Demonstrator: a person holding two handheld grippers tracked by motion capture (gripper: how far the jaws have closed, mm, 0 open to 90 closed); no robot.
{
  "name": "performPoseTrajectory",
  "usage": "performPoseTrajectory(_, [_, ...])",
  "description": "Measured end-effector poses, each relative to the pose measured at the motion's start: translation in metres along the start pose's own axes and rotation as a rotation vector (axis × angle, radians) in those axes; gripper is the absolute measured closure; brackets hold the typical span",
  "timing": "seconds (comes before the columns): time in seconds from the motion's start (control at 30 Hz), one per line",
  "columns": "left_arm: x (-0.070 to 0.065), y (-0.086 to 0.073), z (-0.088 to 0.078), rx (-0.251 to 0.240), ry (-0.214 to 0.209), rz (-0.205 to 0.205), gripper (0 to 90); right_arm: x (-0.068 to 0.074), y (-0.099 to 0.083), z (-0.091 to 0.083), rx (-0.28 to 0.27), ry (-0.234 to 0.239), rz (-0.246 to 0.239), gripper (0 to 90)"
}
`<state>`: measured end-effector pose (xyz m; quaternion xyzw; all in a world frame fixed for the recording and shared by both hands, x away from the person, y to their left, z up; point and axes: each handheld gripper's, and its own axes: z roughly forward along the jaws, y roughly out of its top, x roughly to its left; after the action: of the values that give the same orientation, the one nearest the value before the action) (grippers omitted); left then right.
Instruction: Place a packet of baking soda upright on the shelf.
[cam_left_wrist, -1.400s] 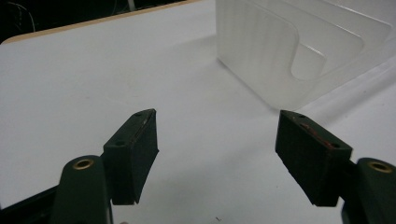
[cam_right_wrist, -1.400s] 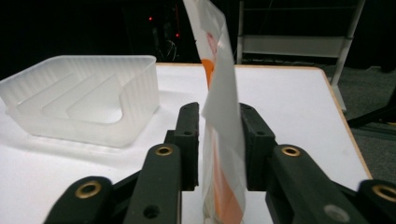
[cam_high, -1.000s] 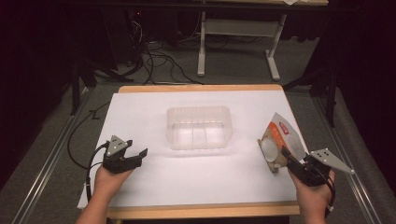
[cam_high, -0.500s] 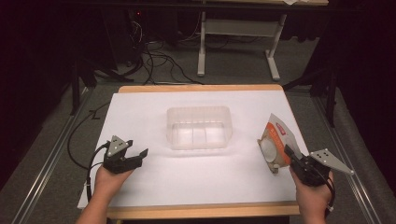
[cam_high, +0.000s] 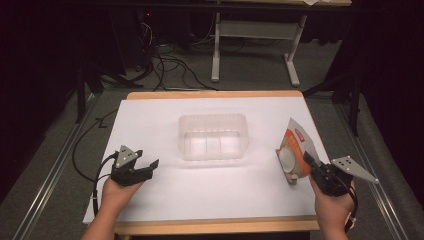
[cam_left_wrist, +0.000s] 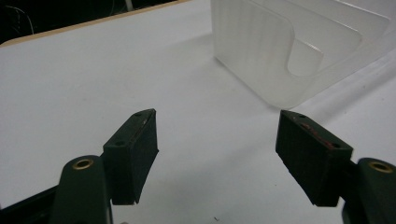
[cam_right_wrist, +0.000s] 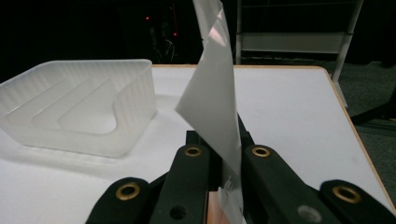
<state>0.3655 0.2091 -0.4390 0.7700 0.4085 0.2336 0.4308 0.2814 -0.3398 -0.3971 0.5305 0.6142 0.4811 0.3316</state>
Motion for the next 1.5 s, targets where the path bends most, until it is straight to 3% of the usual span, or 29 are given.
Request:
performPoseTrajectory(0.5, [-0.001, 0.000, 0.000, -0.007, -0.002, 0.006, 30.0, 0.009, 0.019, -0.007, -0.073, 0.003, -0.030, 90.0])
performPoseTrajectory(0.97, [0.000, 0.000, -0.001, -0.014, 0.004, 0.007, 29.9, 0.029, 0.055, -0.008, -0.141, 0.068, -0.040, 90.0])
performPoseTrajectory(1.4, [0.000, 0.000, -0.002, -0.021, 0.002, 0.006, 29.8, 0.063, 0.088, 0.004, -0.179, 0.131, -0.067, 90.0])
performPoseTrajectory(1.5, [0.000, 0.000, -0.002, -0.024, 0.004, 0.008, 29.8, 0.078, 0.093, 0.011, -0.178, 0.166, -0.077, 90.0])
